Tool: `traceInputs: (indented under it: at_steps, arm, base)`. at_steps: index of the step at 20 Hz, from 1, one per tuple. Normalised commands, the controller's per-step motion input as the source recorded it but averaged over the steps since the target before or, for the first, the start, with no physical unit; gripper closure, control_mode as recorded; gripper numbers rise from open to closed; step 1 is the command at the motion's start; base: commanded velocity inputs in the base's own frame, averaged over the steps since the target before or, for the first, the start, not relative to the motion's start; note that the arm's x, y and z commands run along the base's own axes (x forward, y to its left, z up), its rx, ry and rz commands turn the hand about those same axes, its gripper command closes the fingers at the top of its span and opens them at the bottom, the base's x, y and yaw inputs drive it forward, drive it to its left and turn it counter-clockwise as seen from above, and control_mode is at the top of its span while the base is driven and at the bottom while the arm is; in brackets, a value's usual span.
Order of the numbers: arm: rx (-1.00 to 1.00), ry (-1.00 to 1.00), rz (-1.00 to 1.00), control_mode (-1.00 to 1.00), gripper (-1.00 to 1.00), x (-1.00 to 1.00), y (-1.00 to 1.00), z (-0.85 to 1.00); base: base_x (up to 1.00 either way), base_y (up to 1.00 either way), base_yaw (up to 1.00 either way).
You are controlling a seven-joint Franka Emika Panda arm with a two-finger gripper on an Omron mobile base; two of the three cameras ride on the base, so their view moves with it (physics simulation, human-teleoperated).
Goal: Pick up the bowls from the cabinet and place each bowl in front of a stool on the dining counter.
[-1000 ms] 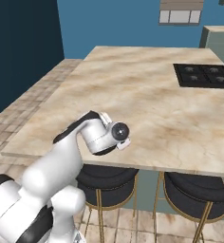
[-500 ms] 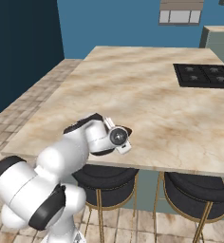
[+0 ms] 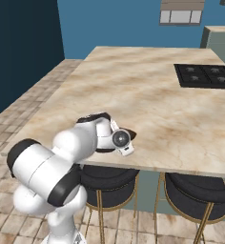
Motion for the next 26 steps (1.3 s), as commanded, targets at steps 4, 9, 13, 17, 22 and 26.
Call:
traceInputs:
  at_steps: [4,9,13,17,22,26]
  arm:
    - [-0.01,0.0,-0.01,-1.0,1.0,0.11,0.03,-0.29]
    - [-0.03,-0.01,0.0,-1.0,1.0,0.02,0.06,-0.32]
    - [-0.05,-0.01,0.0,-1.0,1.0,0.0,0.12,-0.34]
    - [-0.08,0.0,0.0,-1.0,1.0,-0.01,0.18,-0.18]
    - [-0.1,0.0,0.0,-1.0,1.0,-0.05,0.27,-0.1]
    - [-0.08,0.0,0.0,-1.0,1.0,-0.02,0.15,0.0]
  base:
    - [0.0,0.0,0.0]
    - [0.0,0.0,0.0]
    - [0.0,0.0,0.0]
    - [0.0,0.0,0.0]
    - [0.0,0.0,0.0]
    - [0.0,0.0,0.0]
